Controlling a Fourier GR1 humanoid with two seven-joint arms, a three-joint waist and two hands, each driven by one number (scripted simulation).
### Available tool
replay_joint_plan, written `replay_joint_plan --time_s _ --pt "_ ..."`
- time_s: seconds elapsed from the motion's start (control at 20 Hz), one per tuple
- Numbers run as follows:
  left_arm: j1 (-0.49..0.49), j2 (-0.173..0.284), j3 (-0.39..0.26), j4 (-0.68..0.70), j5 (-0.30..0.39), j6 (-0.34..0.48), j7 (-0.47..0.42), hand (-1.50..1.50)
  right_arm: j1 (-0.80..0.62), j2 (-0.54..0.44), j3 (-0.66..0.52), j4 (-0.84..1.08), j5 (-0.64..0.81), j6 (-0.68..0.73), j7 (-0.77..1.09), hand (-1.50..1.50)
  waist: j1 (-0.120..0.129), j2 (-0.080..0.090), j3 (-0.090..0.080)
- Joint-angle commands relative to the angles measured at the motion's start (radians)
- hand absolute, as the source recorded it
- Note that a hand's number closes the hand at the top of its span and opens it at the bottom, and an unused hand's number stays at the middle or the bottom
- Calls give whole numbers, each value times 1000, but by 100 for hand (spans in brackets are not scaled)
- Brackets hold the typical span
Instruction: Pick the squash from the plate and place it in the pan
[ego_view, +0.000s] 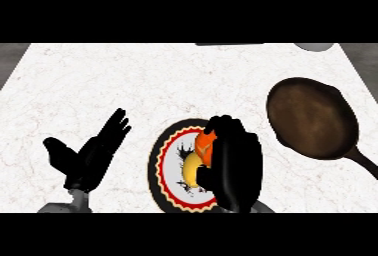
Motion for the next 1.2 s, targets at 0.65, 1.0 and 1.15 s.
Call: replay_joint_plan --time_s 0.65,1.0,1.15 --pt "-48 -25 5 38 -35 -41 -10 0 209 -170 -348 -9 -155 -369 -251 150 35 14 -1" --pt "-41 -57 -8 -7 -49 -6 39 0 101 -242 -556 247 -205 -537 -380 150 43 15 -1" --pt "-5 -71 -25 -11 -69 -2 12 0 72 -282 -643 360 -273 -657 -467 150 44 16 0"
